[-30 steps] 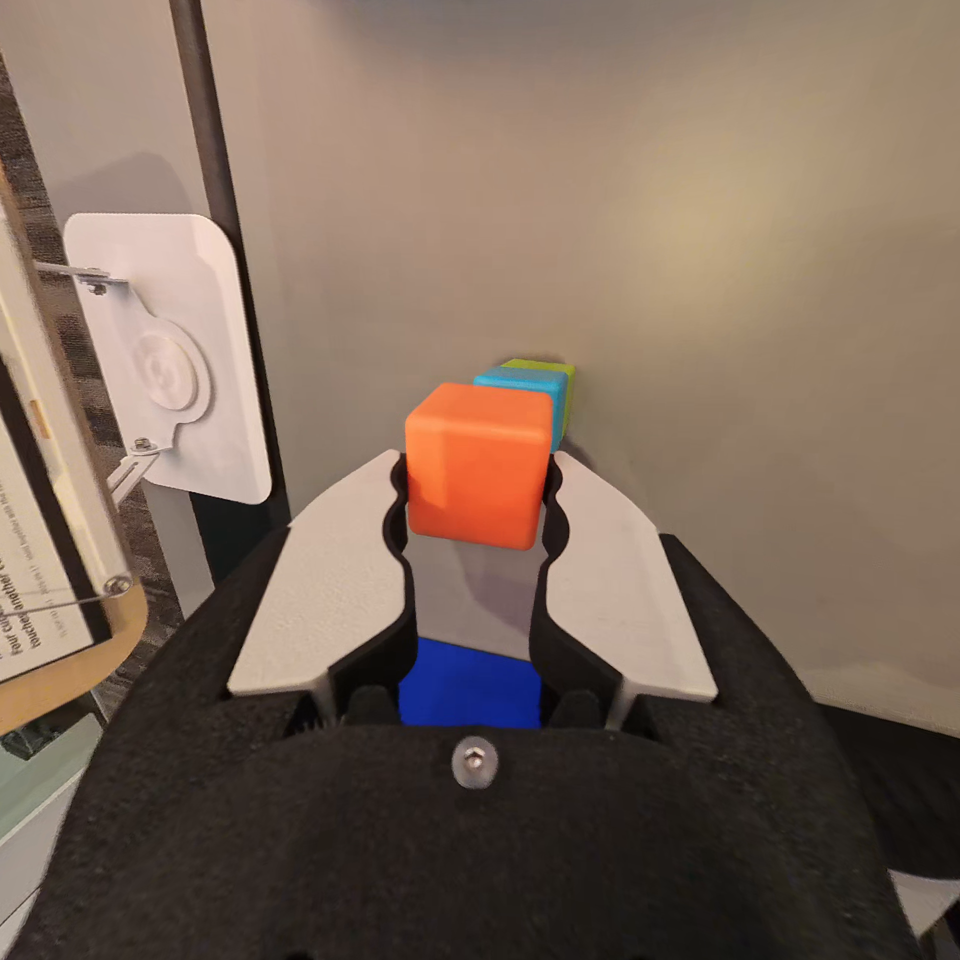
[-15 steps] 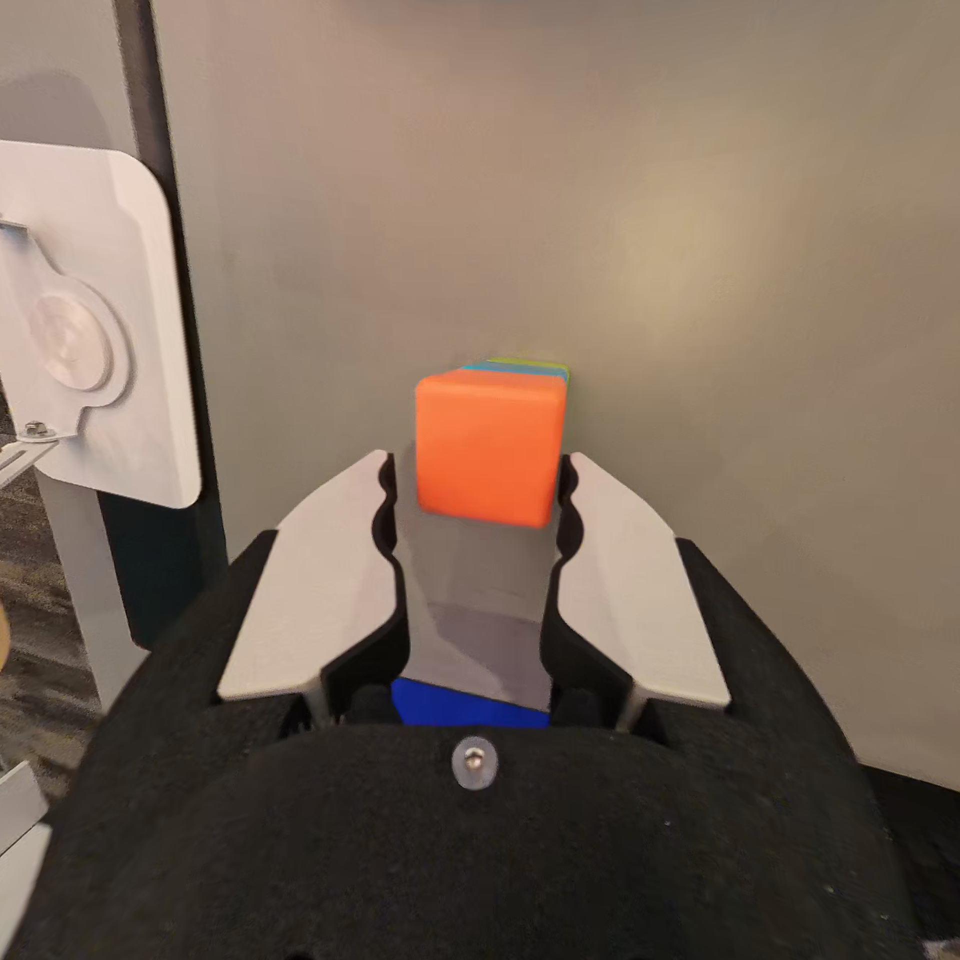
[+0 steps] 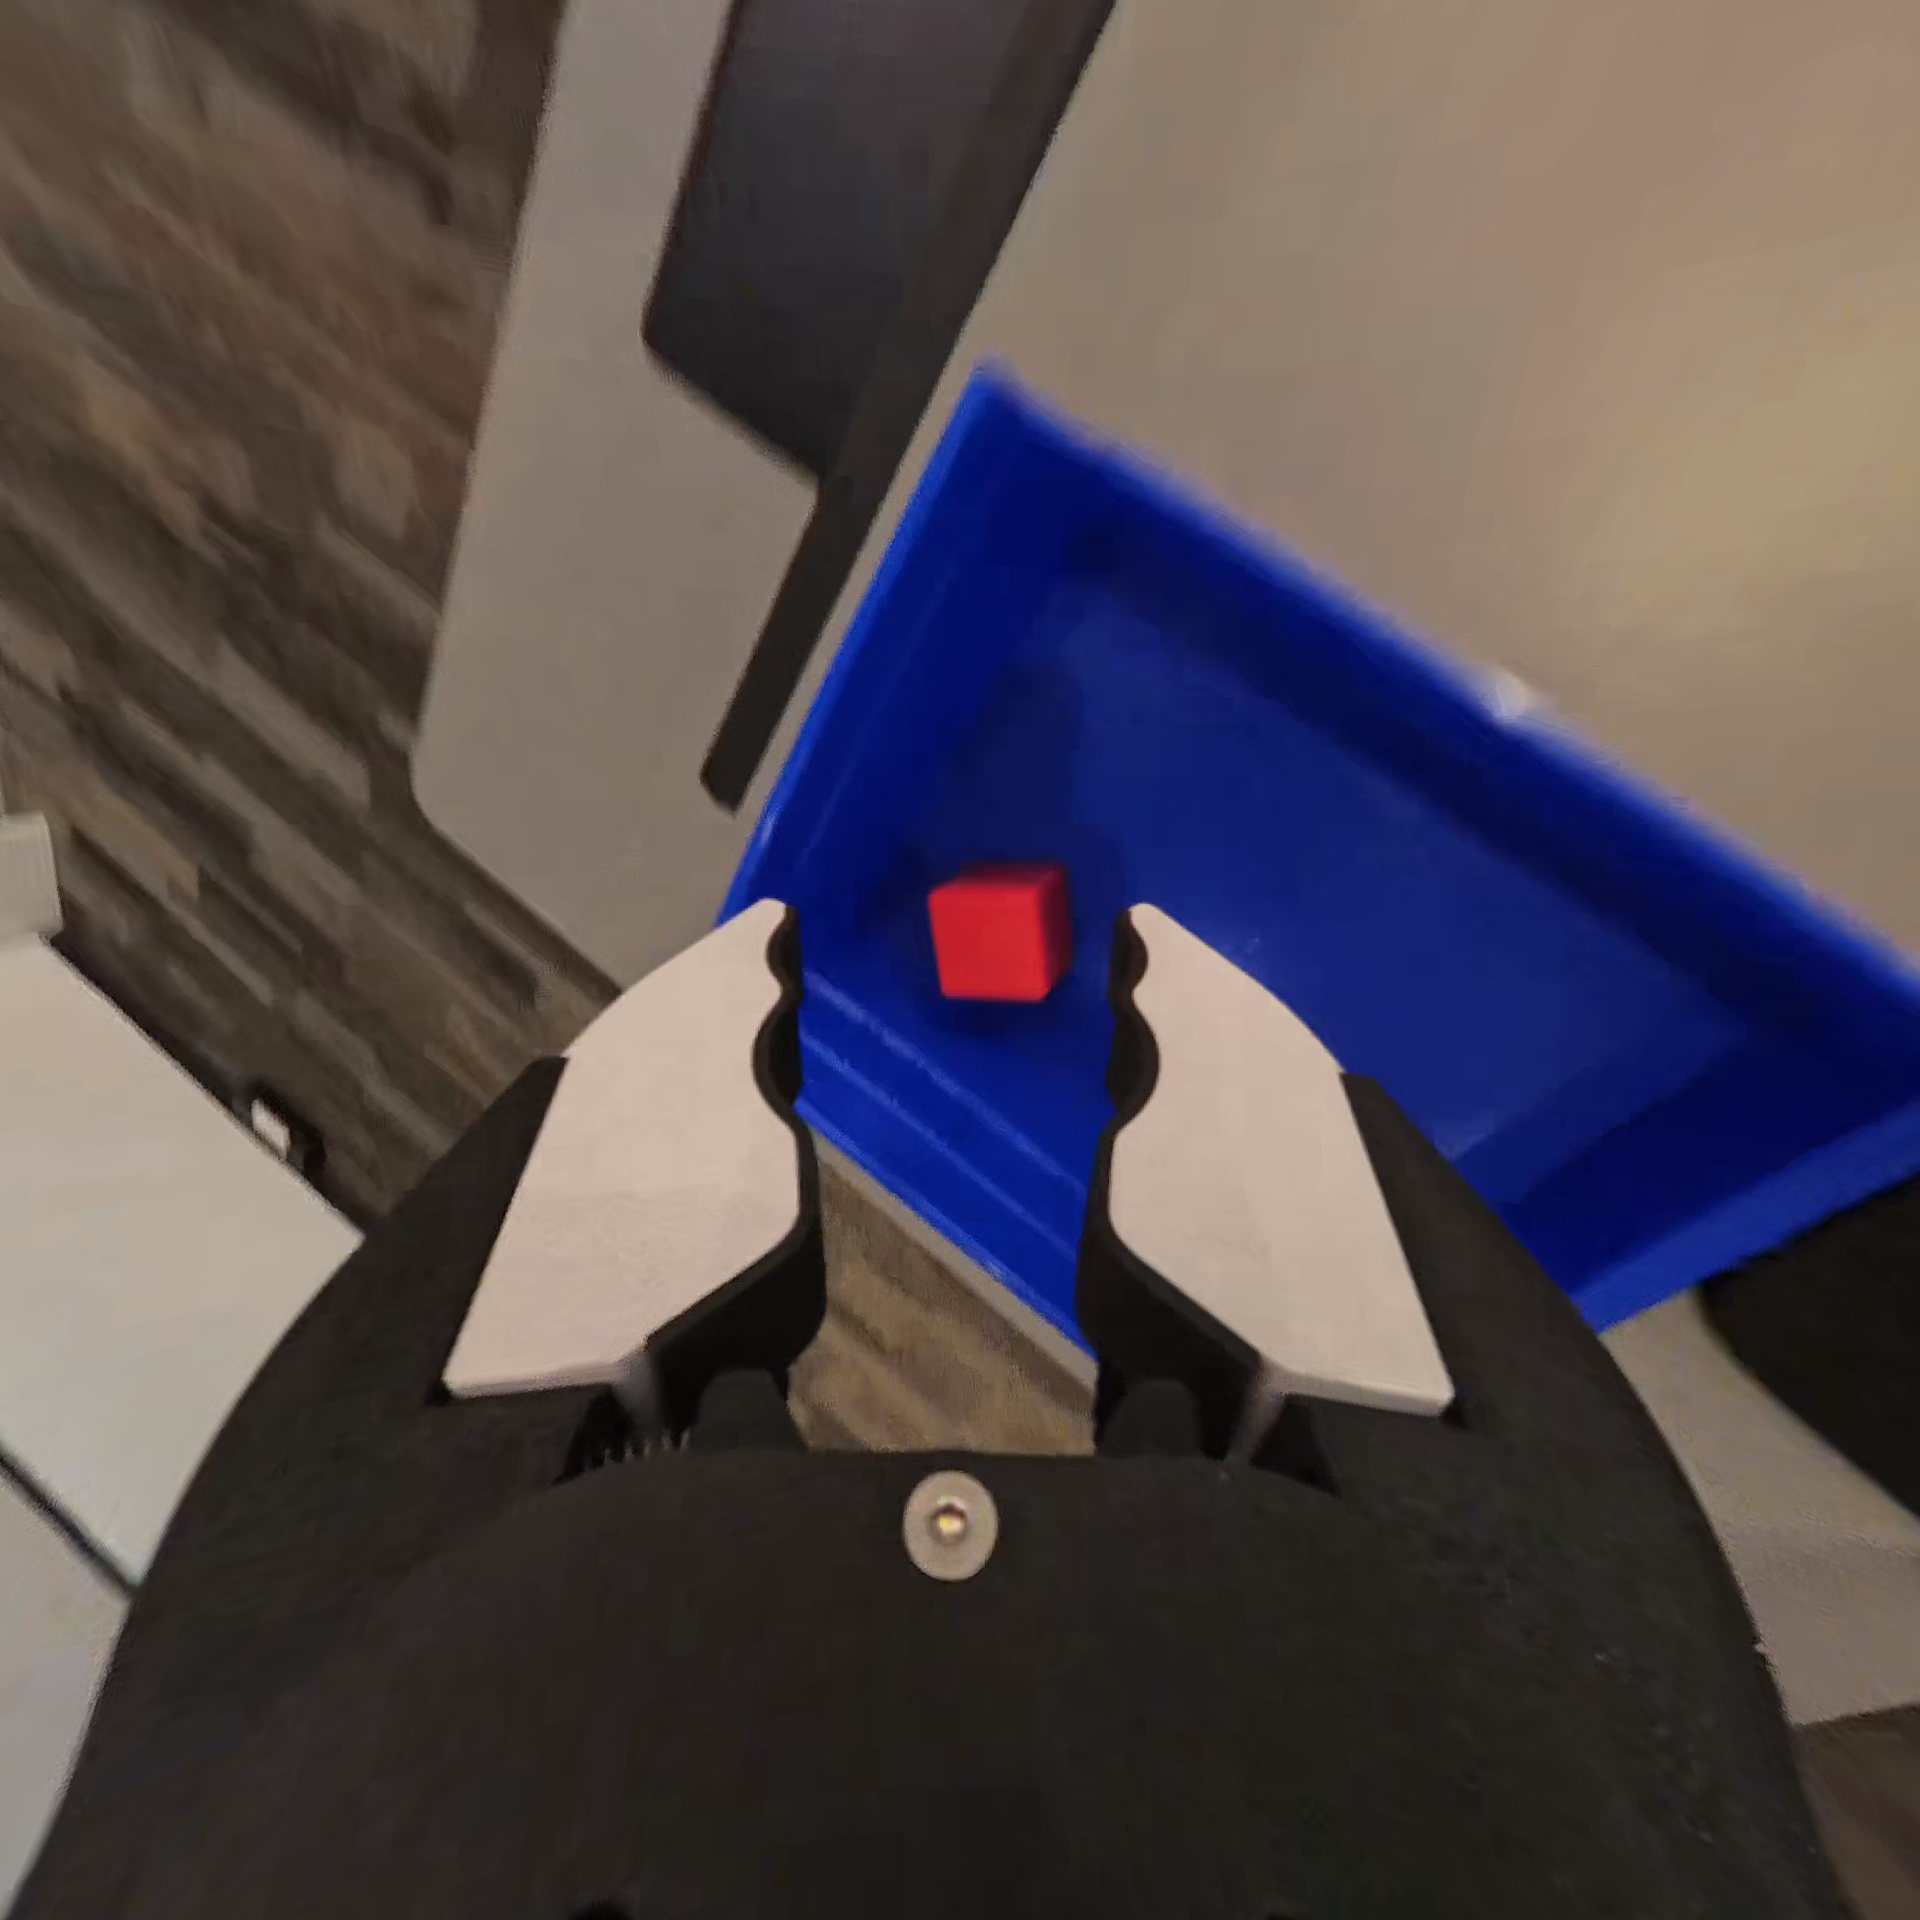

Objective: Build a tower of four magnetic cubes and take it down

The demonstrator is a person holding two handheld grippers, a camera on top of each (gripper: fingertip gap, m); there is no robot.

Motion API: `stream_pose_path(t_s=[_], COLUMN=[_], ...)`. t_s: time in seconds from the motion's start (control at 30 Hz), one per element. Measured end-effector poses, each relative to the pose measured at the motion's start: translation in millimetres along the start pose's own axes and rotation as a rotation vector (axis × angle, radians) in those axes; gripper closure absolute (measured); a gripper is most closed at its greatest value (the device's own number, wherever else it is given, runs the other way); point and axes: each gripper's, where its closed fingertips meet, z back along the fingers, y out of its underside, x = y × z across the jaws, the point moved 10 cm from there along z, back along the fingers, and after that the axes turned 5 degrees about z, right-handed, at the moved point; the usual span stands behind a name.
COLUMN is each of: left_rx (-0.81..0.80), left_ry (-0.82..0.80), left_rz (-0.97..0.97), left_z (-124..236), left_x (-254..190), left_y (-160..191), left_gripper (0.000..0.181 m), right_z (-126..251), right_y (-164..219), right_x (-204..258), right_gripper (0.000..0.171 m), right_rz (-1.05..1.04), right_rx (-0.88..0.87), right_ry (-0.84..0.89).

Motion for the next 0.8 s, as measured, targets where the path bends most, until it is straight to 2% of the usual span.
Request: stream_pose_path(t_s=[0.13,0.27,0.6,0.8], left_rx=[0.151,0.180,0.232,0.263], left_ry=[0.066,0.088,0.111,0.100], left_rz=[0.081,0.104,0.125,0.096], left_z=[-65,-100,-129,-138], left_x=[6,5,5,1], left_y=[39,55,62,63], left_gripper=[0.120,0.120,0.121,0.133], right_z=[-7,-12,-16,-11], right_y=[1,3,9,8], right_x=[0,1,0,0], right_gripper=[0.115,0.115,0.115,0.115], right_rz=[-0.007,-0.007,-0.025,-0.022], right_rx=[0.023,0.045,0.073,0.057], right_ry=[-0.009,-0.013,-0.028,-0.025])
